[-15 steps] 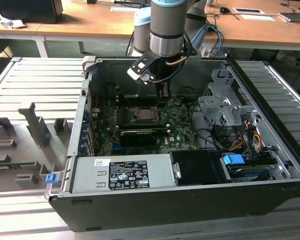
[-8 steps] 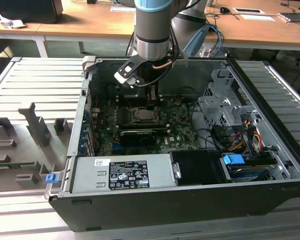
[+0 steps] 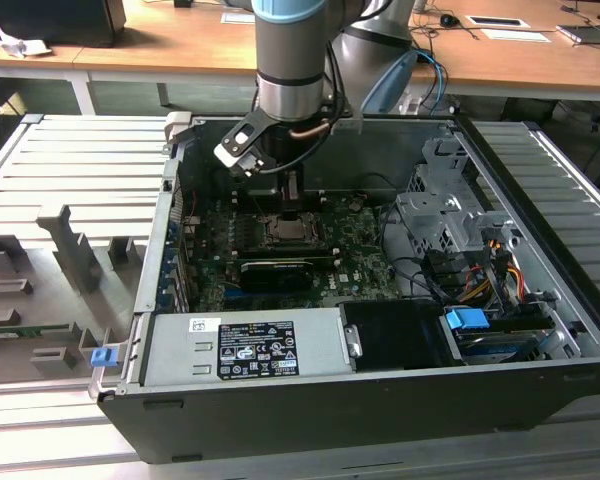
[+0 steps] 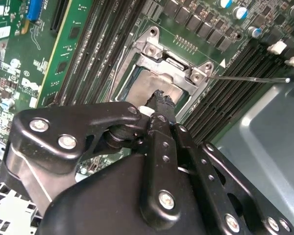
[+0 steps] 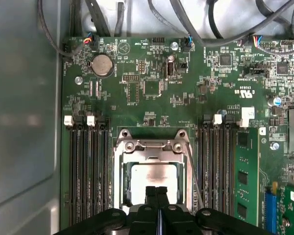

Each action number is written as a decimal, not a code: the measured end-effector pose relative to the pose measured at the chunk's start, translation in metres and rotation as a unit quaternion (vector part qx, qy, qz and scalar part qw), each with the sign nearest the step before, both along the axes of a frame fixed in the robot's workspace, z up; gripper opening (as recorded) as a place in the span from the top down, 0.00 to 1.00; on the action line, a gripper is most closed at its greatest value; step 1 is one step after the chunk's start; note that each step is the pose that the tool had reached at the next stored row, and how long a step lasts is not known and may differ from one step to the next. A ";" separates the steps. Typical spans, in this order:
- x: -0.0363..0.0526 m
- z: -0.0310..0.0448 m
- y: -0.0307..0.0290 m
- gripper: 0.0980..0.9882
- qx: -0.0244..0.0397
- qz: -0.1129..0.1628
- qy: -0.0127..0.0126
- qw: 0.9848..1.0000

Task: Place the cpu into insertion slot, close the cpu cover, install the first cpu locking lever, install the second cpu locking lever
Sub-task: 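Close the cpu cover, then install the first cpu locking lever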

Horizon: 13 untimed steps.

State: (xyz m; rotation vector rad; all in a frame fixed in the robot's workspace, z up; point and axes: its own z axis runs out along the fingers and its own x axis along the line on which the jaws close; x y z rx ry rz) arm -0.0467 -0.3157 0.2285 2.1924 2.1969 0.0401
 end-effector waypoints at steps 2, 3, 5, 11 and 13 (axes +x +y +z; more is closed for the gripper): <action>-0.0018 0.0000 0.0000 0.99 0.000 0.000 0.000 1.000; -0.0025 0.0000 0.0000 0.99 0.000 0.000 0.000 1.000; -0.0036 0.0000 0.0000 0.99 0.000 0.000 0.000 1.000; -0.0038 0.0058 0.0000 0.99 0.000 0.000 0.000 1.000; -0.0038 0.0105 0.0000 0.99 0.000 0.000 0.000 1.000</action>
